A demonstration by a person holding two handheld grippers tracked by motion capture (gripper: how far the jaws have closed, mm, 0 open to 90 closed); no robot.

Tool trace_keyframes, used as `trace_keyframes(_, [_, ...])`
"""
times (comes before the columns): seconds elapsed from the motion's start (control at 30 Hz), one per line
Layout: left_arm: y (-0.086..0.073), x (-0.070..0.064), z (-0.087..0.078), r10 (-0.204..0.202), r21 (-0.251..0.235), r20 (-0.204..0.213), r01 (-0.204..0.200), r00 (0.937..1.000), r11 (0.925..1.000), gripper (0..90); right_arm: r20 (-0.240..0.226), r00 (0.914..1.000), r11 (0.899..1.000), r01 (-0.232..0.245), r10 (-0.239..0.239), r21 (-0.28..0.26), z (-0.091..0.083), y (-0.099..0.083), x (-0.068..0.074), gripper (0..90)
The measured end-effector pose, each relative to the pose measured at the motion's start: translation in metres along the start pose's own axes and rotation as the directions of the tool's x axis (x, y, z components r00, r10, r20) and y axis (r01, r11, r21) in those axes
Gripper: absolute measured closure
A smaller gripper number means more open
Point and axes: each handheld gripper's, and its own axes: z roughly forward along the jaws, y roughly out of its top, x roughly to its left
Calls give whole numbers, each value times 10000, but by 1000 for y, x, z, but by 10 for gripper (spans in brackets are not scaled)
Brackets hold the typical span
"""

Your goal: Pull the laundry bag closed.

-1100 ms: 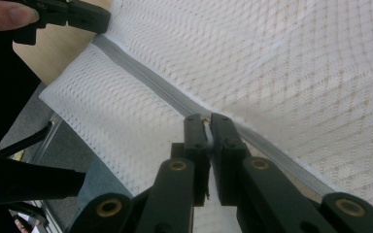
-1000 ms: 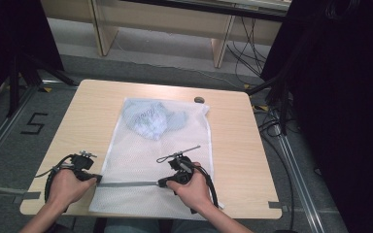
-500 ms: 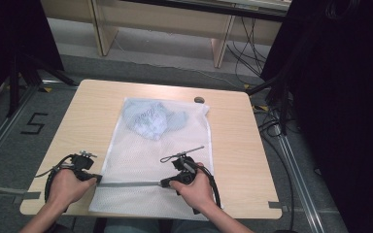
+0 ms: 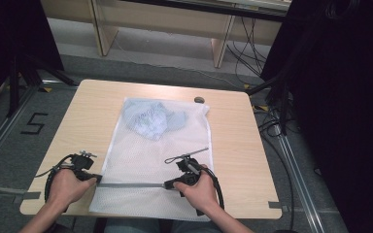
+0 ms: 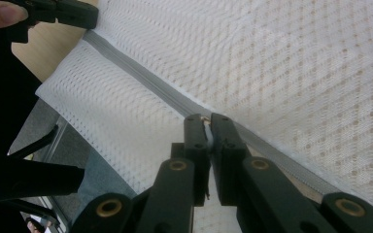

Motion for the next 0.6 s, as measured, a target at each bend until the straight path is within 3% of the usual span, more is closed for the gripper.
trace_keyframes(0.13, [0, 0, -1, 14, 103, -15, -13, 10000, 9999, 899, 28, 10000, 9999, 81, -81, -65, 0, -1, -1, 870])
trace_keyframes(0.17, [0, -1, -1, 3, 71, -85, -3, 10000, 10000, 899, 223, 9996, 9998, 187, -187, 23, -1, -2, -3, 870])
trace_keyframes(0.27, [0, 0, 0, -3, 5, -20, 3, 10000, 10000, 899, 12, 10000, 10000, -42, 42, -27, -3, -2, -3, 871])
trace_keyframes(0.6, [0, 0, 0, -21, -8, 0, 21, 10000, 10000, 899, 136, 9999, 10000, -12, 12, -45, -6, -5, -8, 870])
